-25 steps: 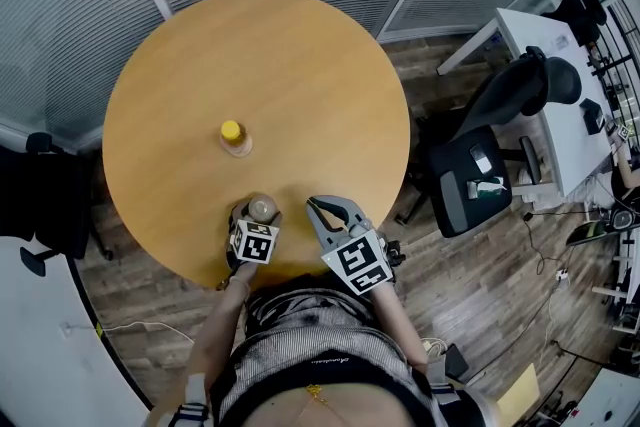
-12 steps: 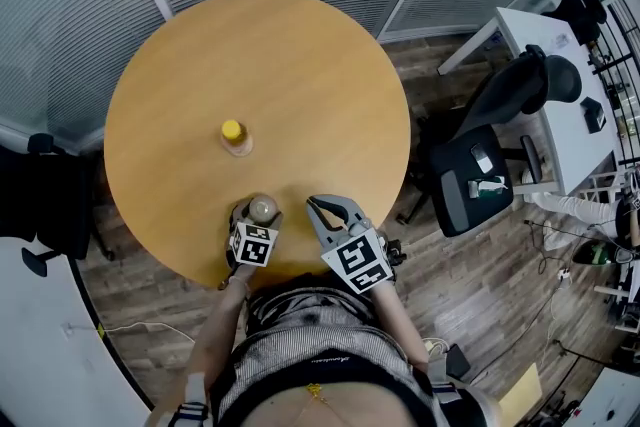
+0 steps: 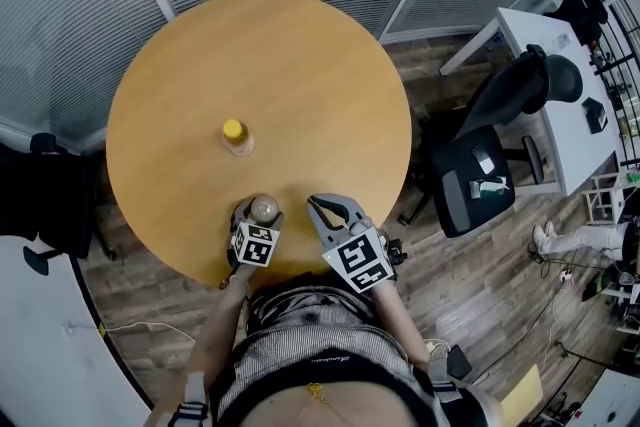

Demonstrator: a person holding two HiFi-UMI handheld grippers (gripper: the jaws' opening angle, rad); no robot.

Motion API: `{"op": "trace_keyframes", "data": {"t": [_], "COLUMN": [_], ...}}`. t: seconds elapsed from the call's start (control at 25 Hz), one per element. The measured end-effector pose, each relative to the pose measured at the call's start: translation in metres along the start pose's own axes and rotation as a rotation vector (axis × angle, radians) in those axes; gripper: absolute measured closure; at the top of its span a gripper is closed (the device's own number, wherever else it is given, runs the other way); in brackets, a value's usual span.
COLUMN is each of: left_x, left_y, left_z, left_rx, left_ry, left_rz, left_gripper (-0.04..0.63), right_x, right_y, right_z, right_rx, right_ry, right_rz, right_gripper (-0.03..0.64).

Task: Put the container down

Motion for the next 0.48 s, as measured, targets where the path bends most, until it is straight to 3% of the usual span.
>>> {"op": "trace_keyframes", "data": {"t": [0.48], "left_x": [0.003], "left_y": [0.0003], "left_z": [-0.0021], "left_rx": [-0.034], "left_ry": [0.02], "left_rz": [0.001], "left_gripper": [0.256], "right_x": [-0.0038], "right_y": [0.0024], "right_z": [-0.0032], "right_rx": [-0.001], "right_ry": [0.004], "right_rz": [-0.005], "right_gripper": [0.595]}}
Point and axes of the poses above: the fingertips, and each gripper's own axes: x forward along the fingers, z to its left, y out of its underside, the point moved 6 cm from there along -x, backward along the fingers, and after that the axes turned 7 degrees about -x, right-handed, at the moved point
